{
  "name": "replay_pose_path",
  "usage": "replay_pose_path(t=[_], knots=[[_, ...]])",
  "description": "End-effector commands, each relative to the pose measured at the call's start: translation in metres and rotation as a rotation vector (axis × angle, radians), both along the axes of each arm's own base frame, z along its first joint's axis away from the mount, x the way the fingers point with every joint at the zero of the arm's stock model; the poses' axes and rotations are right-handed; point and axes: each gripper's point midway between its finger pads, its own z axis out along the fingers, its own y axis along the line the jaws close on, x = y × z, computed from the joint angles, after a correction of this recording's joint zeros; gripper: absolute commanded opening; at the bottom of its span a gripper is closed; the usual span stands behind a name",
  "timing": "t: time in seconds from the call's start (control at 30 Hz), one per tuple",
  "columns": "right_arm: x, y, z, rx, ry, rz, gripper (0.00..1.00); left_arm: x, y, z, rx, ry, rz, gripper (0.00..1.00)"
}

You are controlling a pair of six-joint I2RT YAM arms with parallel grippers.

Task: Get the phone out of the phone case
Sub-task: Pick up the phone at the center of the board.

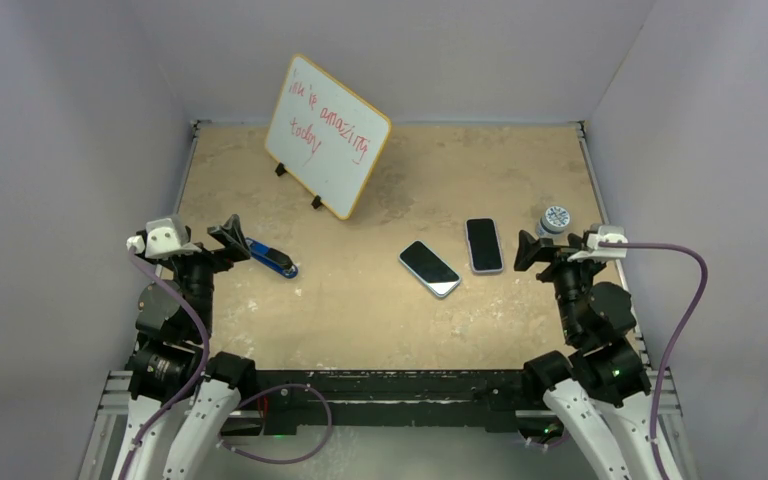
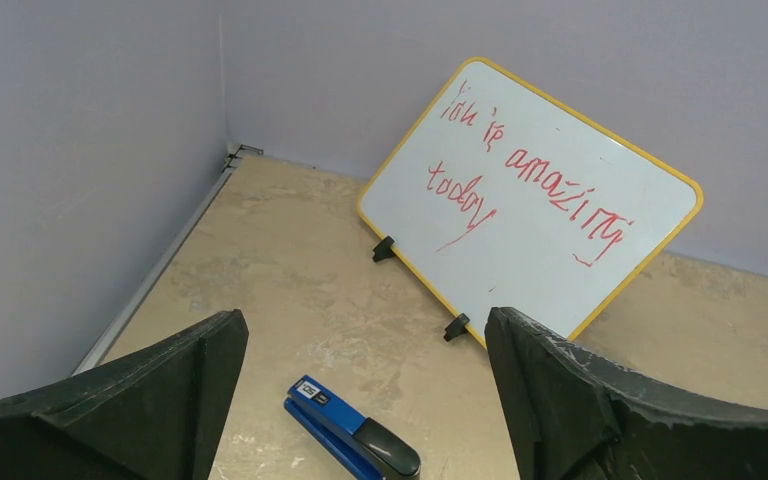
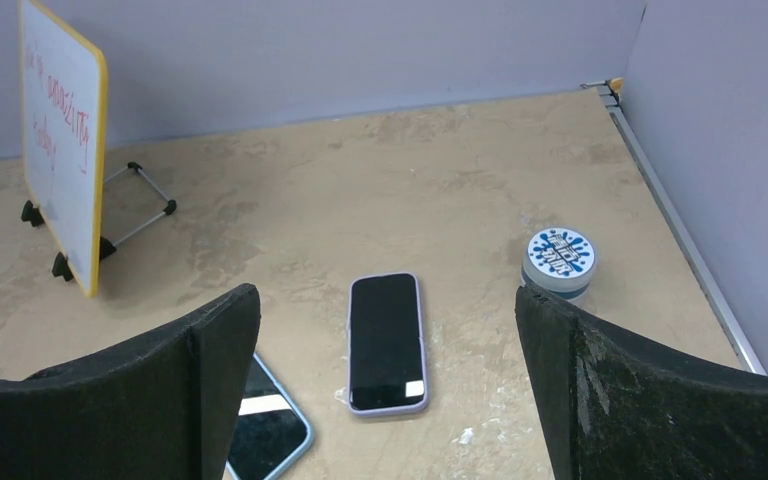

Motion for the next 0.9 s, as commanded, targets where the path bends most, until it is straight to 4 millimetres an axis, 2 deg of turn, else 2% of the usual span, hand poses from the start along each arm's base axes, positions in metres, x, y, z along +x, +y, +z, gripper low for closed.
replay_pose_path(t=[0.0, 0.13, 0.43, 0.6, 0.7, 0.8, 0.87], knots=[[-0.003, -0.003, 0.028, 0.030, -0.078, -0.011, 0.99, -0.001, -0.001, 0.013, -0.017, -0.035, -0.006, 0.95], [-0.002, 0.006, 0.030, 0.060, -0.057, 0.029, 0.99, 0.000, -0.003, 0.012, -0.015, -0.033, -0.017, 0.95], [0.009, 0.026, 0.017, 0.173, 0.122, 0.066, 0.99, 0.007, -0.015, 0.005, -0.001, -0.005, -0.075, 0.98], [0.010, 0.043, -0.008, 0.286, 0.281, 0.088, 0.99, 0.011, -0.016, -0.001, 0.004, 0.020, -0.075, 1.00], [0.012, 0.064, -0.022, 0.302, 0.351, 0.175, 0.99, 0.011, -0.016, -0.003, 0.005, 0.028, -0.076, 1.00], [0.018, 0.079, -0.034, 0.341, 0.365, 0.235, 0.99, 0.008, -0.021, 0.003, -0.003, 0.008, -0.106, 1.00], [0.025, 0.080, -0.032, 0.365, 0.300, 0.238, 0.99, 0.007, -0.025, 0.002, -0.003, 0.006, -0.129, 1.00]])
